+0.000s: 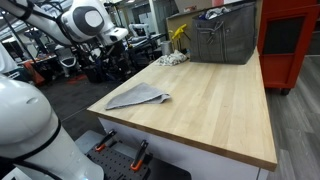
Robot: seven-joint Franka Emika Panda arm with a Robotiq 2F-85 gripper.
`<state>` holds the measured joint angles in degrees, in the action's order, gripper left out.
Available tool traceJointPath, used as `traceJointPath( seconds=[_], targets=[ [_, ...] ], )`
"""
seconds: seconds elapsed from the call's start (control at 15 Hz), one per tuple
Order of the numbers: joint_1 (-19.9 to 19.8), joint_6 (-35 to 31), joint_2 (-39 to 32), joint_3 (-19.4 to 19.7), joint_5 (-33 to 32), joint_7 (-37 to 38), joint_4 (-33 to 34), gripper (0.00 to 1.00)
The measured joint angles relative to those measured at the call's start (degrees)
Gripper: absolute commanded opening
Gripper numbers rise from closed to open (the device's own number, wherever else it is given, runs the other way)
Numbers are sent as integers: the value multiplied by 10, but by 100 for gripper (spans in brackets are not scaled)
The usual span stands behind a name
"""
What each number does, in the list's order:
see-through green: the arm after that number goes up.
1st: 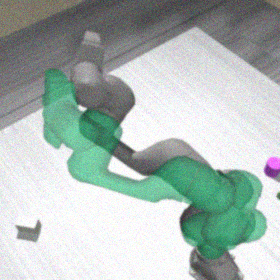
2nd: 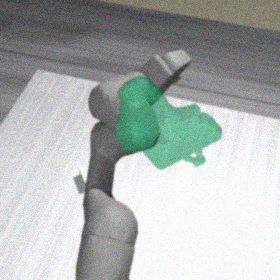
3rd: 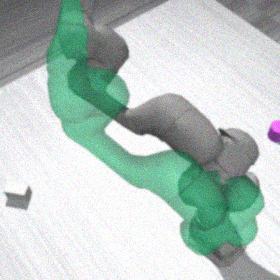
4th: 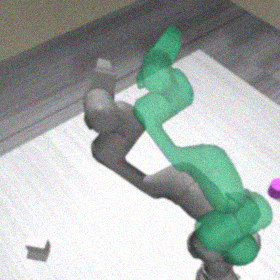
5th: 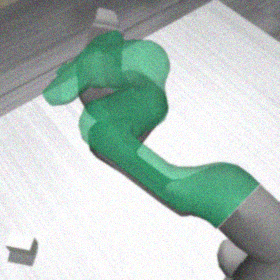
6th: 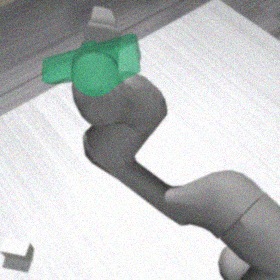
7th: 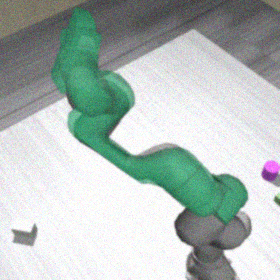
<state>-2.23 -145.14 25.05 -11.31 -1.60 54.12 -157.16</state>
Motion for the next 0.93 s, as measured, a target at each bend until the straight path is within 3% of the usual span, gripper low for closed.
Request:
traceJointPath(
  seconds=[0.07, 0.13, 0.33, 0.73, 0.8, 0.87, 0.93],
  targets=[
    [0, 1, -1, -1, 0, 1, 0, 100],
    [0, 1, -4, -2, 0, 1, 0, 75],
    [0, -4, -20, -8, -2, -1, 6, 59],
    [-1, -45, -50, -14, -70, -48, 35, 12],
    [-2, -55, -56, -13, -85, -70, 37, 55],
    [-4, -63, -62, -11, -100, -92, 39, 19],
    [-6, -72, -70, -10, -116, -114, 41, 5]
  ],
)
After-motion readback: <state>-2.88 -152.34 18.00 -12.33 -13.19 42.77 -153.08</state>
